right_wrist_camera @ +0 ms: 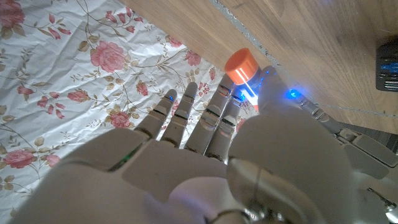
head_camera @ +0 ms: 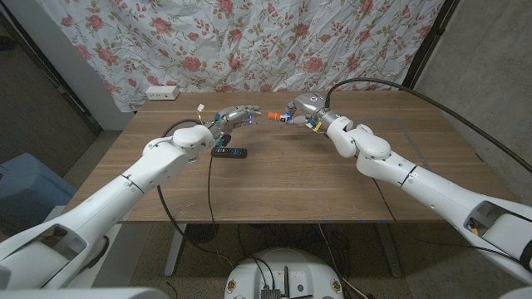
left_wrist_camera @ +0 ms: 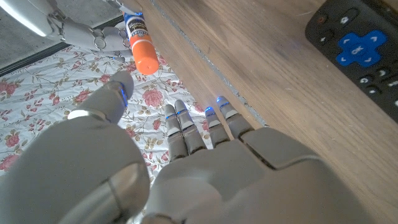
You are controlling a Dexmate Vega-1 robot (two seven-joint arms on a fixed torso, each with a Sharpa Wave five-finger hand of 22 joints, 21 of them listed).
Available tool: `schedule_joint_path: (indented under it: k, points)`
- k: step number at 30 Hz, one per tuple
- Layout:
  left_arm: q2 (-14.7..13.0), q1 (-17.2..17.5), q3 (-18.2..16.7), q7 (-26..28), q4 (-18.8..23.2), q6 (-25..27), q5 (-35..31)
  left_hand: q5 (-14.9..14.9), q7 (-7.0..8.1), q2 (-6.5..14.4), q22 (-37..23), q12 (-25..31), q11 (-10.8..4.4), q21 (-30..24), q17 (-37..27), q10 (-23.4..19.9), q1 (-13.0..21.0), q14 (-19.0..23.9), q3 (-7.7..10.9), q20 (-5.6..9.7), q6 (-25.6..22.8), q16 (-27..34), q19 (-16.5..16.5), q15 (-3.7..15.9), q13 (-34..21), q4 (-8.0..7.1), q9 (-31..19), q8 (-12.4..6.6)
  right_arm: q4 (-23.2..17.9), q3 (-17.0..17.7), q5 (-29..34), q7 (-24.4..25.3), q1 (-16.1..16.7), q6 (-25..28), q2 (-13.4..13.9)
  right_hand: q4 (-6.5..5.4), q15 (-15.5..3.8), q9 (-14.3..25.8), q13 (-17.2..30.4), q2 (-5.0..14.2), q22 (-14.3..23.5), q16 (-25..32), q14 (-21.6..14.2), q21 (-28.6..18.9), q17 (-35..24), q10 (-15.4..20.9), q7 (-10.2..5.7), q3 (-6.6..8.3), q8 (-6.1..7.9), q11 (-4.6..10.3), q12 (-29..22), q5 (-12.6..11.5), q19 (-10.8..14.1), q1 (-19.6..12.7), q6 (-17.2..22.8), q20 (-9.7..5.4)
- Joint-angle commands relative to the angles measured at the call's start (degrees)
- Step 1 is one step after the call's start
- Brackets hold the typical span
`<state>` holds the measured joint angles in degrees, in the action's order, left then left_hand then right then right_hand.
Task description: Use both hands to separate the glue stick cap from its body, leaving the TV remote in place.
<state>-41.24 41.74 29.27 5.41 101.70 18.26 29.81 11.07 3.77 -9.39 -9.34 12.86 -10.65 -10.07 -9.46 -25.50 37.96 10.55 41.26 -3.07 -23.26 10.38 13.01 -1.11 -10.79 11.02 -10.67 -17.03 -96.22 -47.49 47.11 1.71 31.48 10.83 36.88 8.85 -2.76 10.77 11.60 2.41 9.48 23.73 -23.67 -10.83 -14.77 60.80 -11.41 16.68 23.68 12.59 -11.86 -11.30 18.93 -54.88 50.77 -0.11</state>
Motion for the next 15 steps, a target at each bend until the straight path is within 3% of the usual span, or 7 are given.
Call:
schedule_joint_path:
  k: [1,9,15]
  points:
    - [1.3,-2.5,1.9,-1.7,-1.8,0.3,-2.6,0.3,-0.21,0.1,-0.1,0.3,0.30,-0.2,-0.2,-1.3,1.2,0.2,-0.29,-0.24,-1.0,0.1,-0.3,0.78,-0.2,-0.07,0.0,-0.32,0.6,-0.6,0.2,0.1,-0.6,0.2,-0.4,-0.01,-6.86,0.4,0.3,0.03,0.1,0.3,-0.5,0.0,-0.3,0.4,-1.48,-0.15,-0.13,0.12,0.2,-0.3,0.5,-0.7,2.1,0.26]
    - [2.0,-3.8,3.0,-2.8,-2.7,1.2,-3.6,0.2,0.25,-0.2,-0.1,0.1,-0.02,-0.3,-0.2,-1.8,2.2,0.2,-0.84,-0.92,-1.2,0.1,-0.3,0.68,-0.2,-0.12,0.0,-0.28,1.0,-0.8,0.2,0.2,-1.0,0.0,-0.5,-0.04,-6.82,0.4,0.3,0.10,0.1,0.4,-0.6,0.1,-0.3,0.4,-1.48,-0.27,-0.23,0.11,0.2,-0.2,0.5,-0.7,2.3,0.26]
    - [2.6,-4.9,3.9,-3.7,-3.3,2.2,-4.1,0.1,0.05,-0.5,-0.1,0.0,1.33,-0.3,-0.1,-2.2,2.6,0.4,-1.34,-1.14,-1.4,0.1,-0.2,0.72,-0.2,-0.15,0.0,-0.30,1.1,-0.9,0.2,0.5,-1.1,-0.1,-0.5,-0.03,-6.82,0.4,0.3,0.15,0.1,0.5,-0.6,0.1,-0.4,0.4,-1.49,-0.34,-0.31,0.11,0.2,-0.2,0.5,-0.7,2.3,0.30]
